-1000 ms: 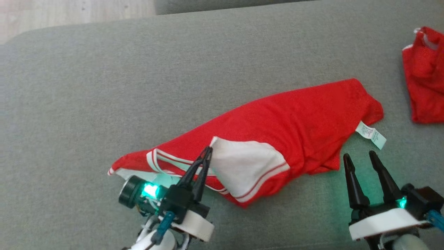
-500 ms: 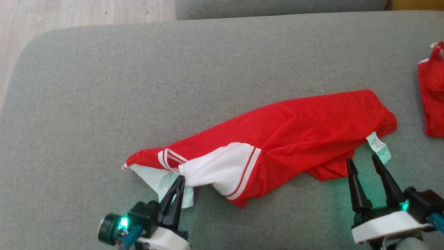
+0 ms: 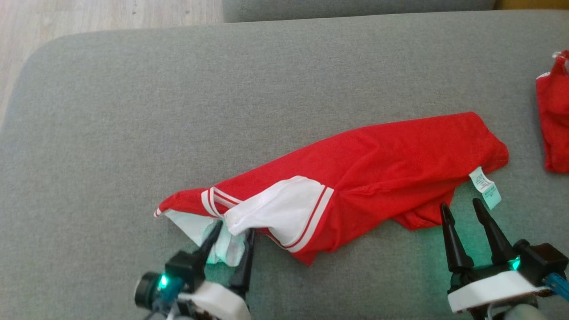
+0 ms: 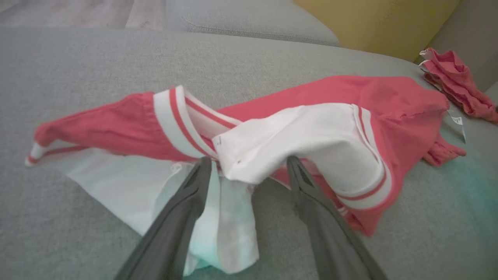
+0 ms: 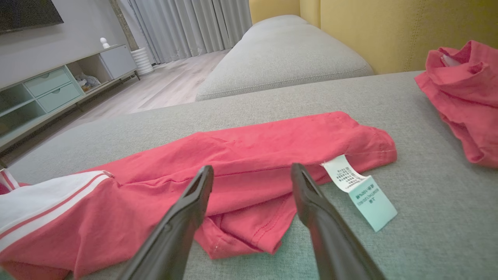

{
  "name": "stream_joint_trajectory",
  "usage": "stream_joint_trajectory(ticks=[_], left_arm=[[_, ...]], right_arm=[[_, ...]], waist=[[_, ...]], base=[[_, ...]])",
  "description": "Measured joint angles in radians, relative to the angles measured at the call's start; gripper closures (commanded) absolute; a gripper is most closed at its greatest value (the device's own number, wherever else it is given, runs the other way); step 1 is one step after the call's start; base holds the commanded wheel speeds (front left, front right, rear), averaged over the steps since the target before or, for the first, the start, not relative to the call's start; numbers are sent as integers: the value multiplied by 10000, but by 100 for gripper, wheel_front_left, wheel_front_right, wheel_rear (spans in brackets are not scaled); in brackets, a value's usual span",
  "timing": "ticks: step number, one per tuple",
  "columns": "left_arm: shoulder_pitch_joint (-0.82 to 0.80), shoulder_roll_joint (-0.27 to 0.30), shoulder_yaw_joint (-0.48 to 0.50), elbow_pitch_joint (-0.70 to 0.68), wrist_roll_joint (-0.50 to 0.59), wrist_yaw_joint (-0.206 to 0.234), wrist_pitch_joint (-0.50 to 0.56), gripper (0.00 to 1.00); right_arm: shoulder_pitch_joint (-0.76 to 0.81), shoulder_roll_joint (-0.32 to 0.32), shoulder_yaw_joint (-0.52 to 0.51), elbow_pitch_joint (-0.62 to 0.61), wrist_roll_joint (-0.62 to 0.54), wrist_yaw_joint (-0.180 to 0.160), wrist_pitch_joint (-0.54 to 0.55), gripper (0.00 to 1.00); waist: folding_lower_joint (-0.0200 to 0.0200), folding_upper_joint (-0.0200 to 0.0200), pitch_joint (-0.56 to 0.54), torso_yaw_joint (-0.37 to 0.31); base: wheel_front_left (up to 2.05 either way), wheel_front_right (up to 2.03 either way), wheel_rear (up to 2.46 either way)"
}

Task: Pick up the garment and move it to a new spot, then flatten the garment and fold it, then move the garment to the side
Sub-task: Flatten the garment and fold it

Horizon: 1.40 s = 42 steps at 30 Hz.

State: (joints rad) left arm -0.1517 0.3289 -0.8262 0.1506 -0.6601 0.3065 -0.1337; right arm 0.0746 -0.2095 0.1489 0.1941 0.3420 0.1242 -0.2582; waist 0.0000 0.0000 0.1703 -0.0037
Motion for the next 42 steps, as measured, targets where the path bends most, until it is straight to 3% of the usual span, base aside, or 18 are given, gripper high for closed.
stream_joint_trajectory(ticks=[7, 8, 10, 11, 12, 20, 30, 35, 42], left_arm=[[-670, -79, 203, 360, -268, -88, 286, 0], [-670, -79, 203, 360, -268, -88, 286, 6], [-671, -88, 205, 384, -268, -98, 343, 66], [-671, -92, 203, 397, -280, -182, 374, 87], [-672, -94, 203, 403, -313, -198, 376, 100], [-679, 54, 194, 63, -144, -151, 249, 100], [-683, 1244, 199, -1708, 1526, 1174, -128, 100], [-692, 1812, 533, -2347, 1868, 1649, -113, 100], [-716, 2123, 802, -2669, 1875, 1889, -67, 100]], right_arm=[[-26, -84, 50, 2, 0, -2, 0, 0], [-26, -84, 50, 2, 0, -2, 0, 0], [-28, -84, 50, 2, 0, -2, 0, 0], [-28, -84, 46, 2, 0, -2, 0, 0], [-28, -84, 46, 2, 0, -2, 0, 0], [-26, -61, -13, 8, 13, -2, 0, 0], [-37, -42, -535, -90, 13, 0, 0, 0], [-567, -374, -625, 731, 522, -2, 2, 0], [-1283, -892, 199, 1733, 982, -2, 0, 0]], waist=[[0, 0, 110, -196], [0, 0, 110, -196], [0, 0, 145, -244], [0, 0, 160, -266], [0, 0, 173, -284], [0, 0, 127, -294], [-1, 0, 55, 220], [0, 0, 308, 424], [0, 0, 525, 650]], base=[[0, 0, 0], [0, 0, 0], [0, 0, 0], [0, 0, 0], [0, 0, 0], [0, 0, 0], [0, 0, 0], [0, 0, 0], [0, 0, 0]])
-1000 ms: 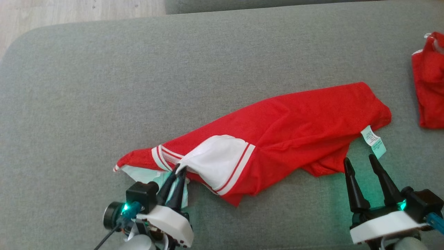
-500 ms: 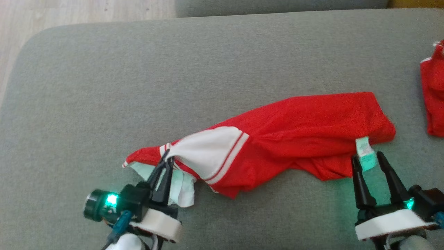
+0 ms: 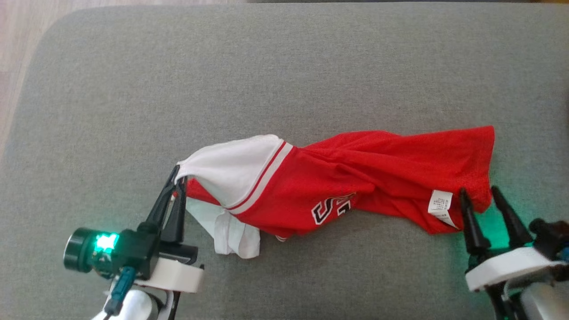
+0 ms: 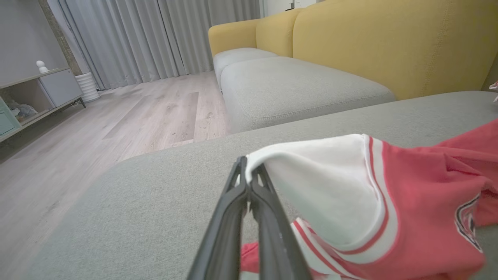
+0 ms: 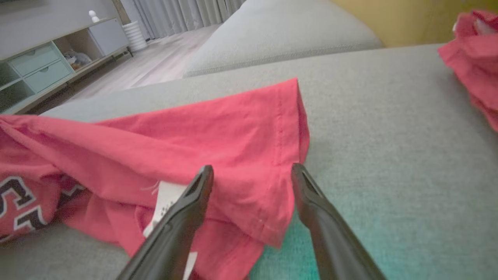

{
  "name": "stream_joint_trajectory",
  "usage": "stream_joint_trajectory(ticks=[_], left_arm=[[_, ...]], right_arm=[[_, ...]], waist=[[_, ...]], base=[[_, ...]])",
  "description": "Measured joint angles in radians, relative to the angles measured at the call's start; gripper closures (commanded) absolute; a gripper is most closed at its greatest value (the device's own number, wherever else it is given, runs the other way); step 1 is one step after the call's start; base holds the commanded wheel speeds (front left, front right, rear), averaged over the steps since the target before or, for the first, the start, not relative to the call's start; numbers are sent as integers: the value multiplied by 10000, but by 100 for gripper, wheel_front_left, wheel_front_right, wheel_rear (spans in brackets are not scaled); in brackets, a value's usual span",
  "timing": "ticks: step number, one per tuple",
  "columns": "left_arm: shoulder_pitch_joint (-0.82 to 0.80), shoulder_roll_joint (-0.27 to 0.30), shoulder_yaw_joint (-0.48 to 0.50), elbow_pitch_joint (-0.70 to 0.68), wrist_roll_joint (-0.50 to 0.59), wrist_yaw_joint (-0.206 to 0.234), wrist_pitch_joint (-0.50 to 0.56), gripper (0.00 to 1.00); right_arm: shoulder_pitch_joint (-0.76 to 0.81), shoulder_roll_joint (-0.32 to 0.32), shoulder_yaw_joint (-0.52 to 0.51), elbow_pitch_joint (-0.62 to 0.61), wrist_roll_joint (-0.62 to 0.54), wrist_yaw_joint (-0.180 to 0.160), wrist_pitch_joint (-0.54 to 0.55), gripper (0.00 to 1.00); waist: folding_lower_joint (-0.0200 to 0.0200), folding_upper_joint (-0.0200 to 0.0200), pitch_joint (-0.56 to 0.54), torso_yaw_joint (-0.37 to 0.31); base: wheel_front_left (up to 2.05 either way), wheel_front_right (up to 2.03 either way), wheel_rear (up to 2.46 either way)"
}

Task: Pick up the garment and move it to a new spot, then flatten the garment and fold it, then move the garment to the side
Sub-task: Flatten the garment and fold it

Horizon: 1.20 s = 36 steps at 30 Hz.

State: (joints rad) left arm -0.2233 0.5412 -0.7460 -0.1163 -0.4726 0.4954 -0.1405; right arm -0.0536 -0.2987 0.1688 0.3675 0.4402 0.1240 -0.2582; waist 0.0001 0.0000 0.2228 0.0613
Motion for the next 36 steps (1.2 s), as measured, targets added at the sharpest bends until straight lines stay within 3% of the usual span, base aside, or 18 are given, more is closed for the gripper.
stream_joint_trajectory(ticks=[5, 23, 25, 26, 27, 29, 30, 36], left_arm=[[0, 104, 23, -86, 0, 77, 0, 100], [3, 150, 15, -127, -2, 115, 71, 100], [3, 150, 4, -115, -2, 109, 71, 100], [3, 150, -2, -107, -4, 109, 71, 100], [5, 148, -4, -107, -12, 109, 71, 100], [12, 148, -8, -98, -15, 107, 71, 100], [13, 148, -10, -94, -15, 107, 71, 100], [33, 165, -15, 4, -15, 82, -12, 100]], right_arm=[[35, -8, 454, 334, 337, 0, 2, 0], [427, 142, 372, 422, 349, 0, 2, 0], [427, 151, 368, 462, 349, 0, 2, 11], [428, 161, 368, 464, 349, 0, 2, 26], [427, 165, 372, 464, 349, 0, 2, 53], [427, 178, 370, 456, 347, 0, 2, 78], [426, 186, 366, 454, 334, 0, 2, 99], [430, 328, 111, 159, -8, 0, 2, 100]], waist=[[0, 0, -46, 53], [-1, 0, -154, -47], [-1, 0, -178, -27], [-1, 0, -196, -19], [-1, 0, -213, -13], [-1, 0, -242, -9], [-1, 0, -255, -9], [0, 0, -447, -14]], base=[[0, 0, 0], [0, 0, 0], [0, 0, 0], [0, 0, 0], [0, 0, 0], [0, 0, 0], [0, 0, 0], [0, 0, 0]])
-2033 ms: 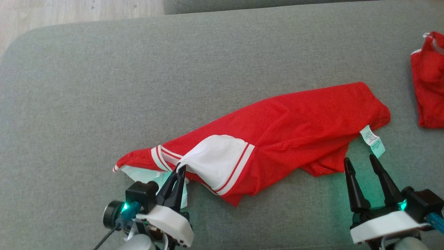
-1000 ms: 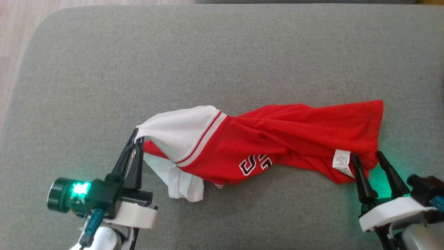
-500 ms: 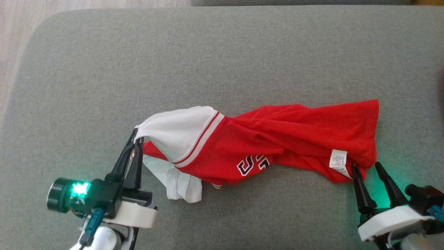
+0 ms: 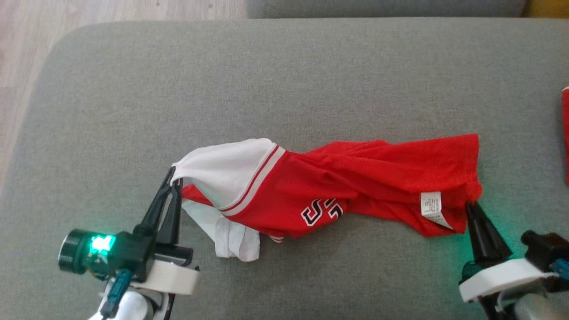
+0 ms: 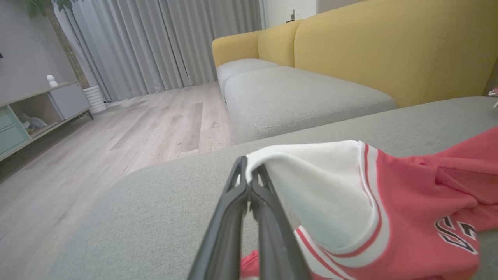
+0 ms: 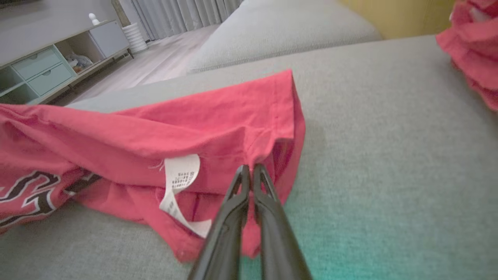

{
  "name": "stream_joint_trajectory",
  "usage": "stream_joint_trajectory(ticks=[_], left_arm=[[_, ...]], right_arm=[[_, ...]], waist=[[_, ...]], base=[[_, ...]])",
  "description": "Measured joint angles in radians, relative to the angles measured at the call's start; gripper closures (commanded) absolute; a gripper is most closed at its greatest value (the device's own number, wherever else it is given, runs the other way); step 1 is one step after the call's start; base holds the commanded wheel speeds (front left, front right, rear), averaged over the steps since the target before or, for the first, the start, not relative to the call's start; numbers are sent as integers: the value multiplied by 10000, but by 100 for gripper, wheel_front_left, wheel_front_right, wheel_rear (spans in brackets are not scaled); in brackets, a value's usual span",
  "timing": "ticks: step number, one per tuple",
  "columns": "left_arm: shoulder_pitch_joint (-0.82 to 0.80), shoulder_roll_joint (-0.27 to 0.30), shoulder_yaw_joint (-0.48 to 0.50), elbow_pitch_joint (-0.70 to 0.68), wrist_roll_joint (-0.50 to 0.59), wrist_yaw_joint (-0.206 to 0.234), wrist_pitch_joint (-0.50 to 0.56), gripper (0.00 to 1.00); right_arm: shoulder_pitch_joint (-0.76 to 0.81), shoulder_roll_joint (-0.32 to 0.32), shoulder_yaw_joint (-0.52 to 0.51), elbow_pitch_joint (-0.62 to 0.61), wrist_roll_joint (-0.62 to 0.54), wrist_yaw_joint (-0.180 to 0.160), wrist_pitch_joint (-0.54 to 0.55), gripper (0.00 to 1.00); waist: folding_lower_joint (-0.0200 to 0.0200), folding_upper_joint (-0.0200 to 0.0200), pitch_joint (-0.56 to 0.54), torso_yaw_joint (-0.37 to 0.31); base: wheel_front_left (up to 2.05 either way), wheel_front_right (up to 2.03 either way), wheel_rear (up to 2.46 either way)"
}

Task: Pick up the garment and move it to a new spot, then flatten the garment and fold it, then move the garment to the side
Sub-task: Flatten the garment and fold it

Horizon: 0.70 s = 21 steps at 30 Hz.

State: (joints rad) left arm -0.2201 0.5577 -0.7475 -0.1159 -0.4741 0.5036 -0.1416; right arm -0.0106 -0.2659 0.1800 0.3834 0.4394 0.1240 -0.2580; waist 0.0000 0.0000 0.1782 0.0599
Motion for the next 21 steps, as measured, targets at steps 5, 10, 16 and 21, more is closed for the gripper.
stream_joint_trajectory(ticks=[5, 10, 16, 21], left_arm=[[-47, 464, -59, -46, 489, -211, -278, 100], [-1010, 1413, -263, -472, 1689, -719, -483, 100], [-3364, 2157, 165, -1666, 2932, -1304, -709, 100], [-6094, 2090, 514, -1664, 3022, -2485, -711, 100]], right_arm=[[24, 142, -957, -1060, -441, 0, 0, 100], [21, 280, -1848, -2732, -734, 0, 0, 100], [-409, -257, -2581, -4746, -1118, 0, -2, 100], [-2348, -1684, -2477, -5315, -1436, 0, 23, 100]], waist=[[0, 0, -435, -36], [-1, 0, -1094, -120], [-3, 0, -1830, -268], [-1, 0, -1955, -439]], base=[[0, 0, 0], [0, 0, 0], [0, 0, 0], [0, 0, 0]])
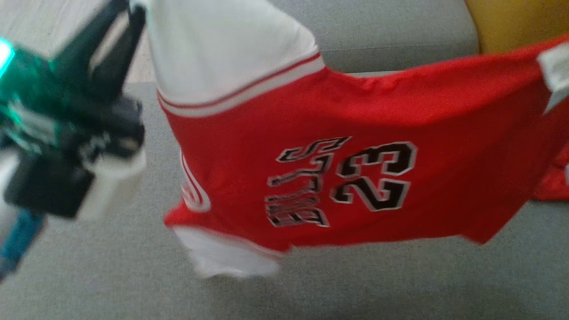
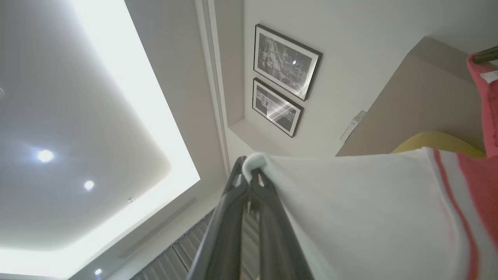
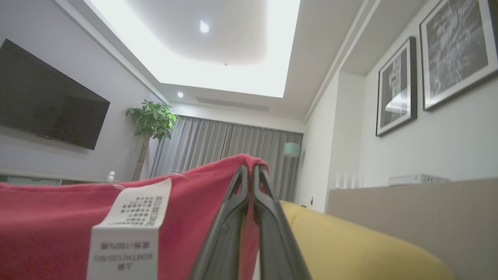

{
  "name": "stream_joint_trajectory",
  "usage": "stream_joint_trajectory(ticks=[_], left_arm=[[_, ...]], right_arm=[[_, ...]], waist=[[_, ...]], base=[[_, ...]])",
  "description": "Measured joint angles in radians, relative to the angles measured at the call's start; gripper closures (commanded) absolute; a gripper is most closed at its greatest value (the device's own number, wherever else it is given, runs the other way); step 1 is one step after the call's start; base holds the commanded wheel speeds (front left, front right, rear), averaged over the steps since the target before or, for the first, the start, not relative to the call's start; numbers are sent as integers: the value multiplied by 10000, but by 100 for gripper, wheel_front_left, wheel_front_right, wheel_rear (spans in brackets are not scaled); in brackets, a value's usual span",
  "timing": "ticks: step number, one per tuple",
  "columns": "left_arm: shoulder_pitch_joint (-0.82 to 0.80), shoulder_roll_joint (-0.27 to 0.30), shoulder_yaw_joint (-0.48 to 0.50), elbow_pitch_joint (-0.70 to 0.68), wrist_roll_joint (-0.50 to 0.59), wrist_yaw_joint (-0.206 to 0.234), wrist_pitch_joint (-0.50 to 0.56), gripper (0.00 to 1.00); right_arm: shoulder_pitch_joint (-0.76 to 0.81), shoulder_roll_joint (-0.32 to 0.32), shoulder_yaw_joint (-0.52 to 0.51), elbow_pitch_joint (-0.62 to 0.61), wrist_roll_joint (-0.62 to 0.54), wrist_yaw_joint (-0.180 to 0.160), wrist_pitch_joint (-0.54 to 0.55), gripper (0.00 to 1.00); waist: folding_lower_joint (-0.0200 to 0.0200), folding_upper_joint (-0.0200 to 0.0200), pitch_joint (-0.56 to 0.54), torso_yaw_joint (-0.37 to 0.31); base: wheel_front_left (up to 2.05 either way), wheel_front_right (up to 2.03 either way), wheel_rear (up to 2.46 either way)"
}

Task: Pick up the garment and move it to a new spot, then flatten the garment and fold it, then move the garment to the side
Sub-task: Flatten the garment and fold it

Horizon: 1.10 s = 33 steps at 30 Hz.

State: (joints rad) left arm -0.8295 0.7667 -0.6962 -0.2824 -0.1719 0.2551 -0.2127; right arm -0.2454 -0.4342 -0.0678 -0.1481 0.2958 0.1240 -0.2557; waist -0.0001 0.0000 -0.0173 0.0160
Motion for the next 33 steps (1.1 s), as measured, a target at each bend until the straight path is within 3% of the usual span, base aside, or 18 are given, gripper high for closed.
stream_joint_trajectory(ticks=[5, 7, 14, 17, 21, 27, 33], left_arm=[[-1602, -752, -8, 1473, -61, -966, -161, 100], [-1833, -897, -40, 1860, -86, -1112, -205, 100], [-3653, -2249, -322, 5173, -255, -2132, -393, 100], [-4822, -2771, -512, 6309, 207, -2295, -453, 100], [-6509, -3191, -577, 6821, 1260, -2096, -454, 100], [-7608, -3137, -895, 6092, 2077, -1933, -522, 100], [-6260, -2067, -2282, 4491, 2803, -1728, -523, 100]], right_arm=[[-1940, -809, 717, 1014, 416, 0, 669, 100], [-2290, -882, 895, 1340, 633, 0, 734, 100], [-5354, -1440, 2709, 4054, 1942, 0, 1018, 100], [-6833, -1570, 3388, 5026, 2261, 0, 696, 100], [-8504, -1787, 3730, 6102, 2284, 0, 161, 100], [-9496, -2144, 3967, 6412, 2146, 0, -12, 100], [-8423, -2437, 4489, 6483, 2481, 0, -13, 100]], waist=[[1, 0, 329, -101], [0, 0, 460, -112], [4, 0, 1945, -167], [6, -1, 2688, -201], [7, -1, 3572, -263], [3, -1, 4385, -367], [4, -1, 4836, -268]], base=[[0, 0, 0], [0, 0, 0], [0, 0, 0], [0, 0, 0], [0, 0, 0], [0, 0, 0], [0, 0, 0]])
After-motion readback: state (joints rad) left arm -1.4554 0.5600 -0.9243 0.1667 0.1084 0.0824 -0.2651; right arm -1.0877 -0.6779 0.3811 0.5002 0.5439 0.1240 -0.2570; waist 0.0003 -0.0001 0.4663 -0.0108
